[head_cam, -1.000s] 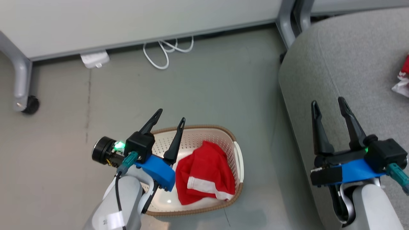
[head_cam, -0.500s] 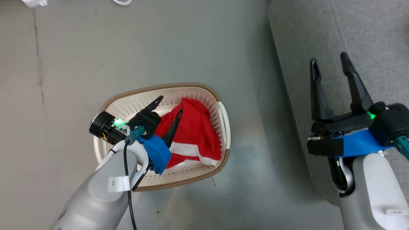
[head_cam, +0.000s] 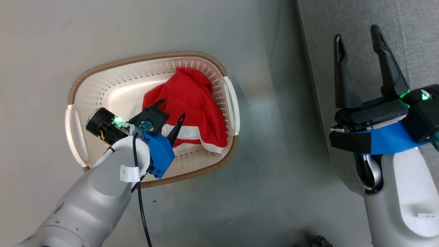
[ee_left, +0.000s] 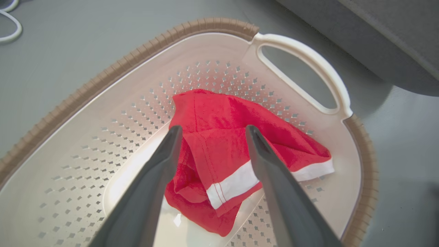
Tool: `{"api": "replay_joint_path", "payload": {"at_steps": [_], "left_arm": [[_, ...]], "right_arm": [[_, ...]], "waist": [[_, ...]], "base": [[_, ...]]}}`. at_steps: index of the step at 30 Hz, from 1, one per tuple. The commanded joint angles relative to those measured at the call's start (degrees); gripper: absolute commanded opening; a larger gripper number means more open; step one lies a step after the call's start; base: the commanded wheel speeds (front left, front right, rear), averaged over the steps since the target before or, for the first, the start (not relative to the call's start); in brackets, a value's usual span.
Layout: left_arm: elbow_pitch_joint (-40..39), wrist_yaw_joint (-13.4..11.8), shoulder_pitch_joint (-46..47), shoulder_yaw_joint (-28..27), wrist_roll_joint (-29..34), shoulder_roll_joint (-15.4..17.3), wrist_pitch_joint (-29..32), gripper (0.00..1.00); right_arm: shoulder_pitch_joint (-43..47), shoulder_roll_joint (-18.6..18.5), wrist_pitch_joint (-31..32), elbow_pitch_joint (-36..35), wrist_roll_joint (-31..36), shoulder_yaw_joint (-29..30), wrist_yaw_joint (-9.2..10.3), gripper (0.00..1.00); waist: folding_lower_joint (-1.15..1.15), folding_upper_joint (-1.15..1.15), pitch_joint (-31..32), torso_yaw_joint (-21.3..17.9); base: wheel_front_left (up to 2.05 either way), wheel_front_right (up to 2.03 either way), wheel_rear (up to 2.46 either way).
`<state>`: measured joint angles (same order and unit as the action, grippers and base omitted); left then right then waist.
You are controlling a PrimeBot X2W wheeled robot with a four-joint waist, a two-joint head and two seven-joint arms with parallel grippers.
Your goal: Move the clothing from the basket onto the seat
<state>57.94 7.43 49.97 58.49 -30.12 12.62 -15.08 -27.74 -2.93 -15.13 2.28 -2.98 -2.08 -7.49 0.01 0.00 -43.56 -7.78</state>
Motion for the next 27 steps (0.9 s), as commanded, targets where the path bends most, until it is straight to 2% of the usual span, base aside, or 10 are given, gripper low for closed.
{"api": "replay_joint_path", "payload": {"at_steps": [1, 14, 27], "left_arm": [[0.8, 0.1, 1.5, 1.0, -0.7, 0.4, -0.1, 1.00], [5.2, 0.1, 5.3, 11.5, -10.5, 1.0, 3.5, 1.00], [5.9, 0.1, 9.4, 14.6, -12.7, 0.9, 4.4, 1.00]], "right_arm": [[-1.2, 0.1, 0.0, -0.6, 0.2, -0.1, -0.01, 1.00], [-3.1, -0.4, 0.0, -2.7, 1.1, -1.1, -0.01, 1.00], [-4.1, -0.8, 0.0, -4.8, 1.5, -1.9, -0.01, 1.00]], "waist": [[-0.01, 0.00, -2.1, -0.5], [-0.01, 0.00, -8.5, -0.9], [-0.01, 0.00, -13.6, -1.5]], "base": [[0.00, 0.00, 0.00], [0.00, 0.00, 0.00], [0.00, 0.00, 0.00]]}}
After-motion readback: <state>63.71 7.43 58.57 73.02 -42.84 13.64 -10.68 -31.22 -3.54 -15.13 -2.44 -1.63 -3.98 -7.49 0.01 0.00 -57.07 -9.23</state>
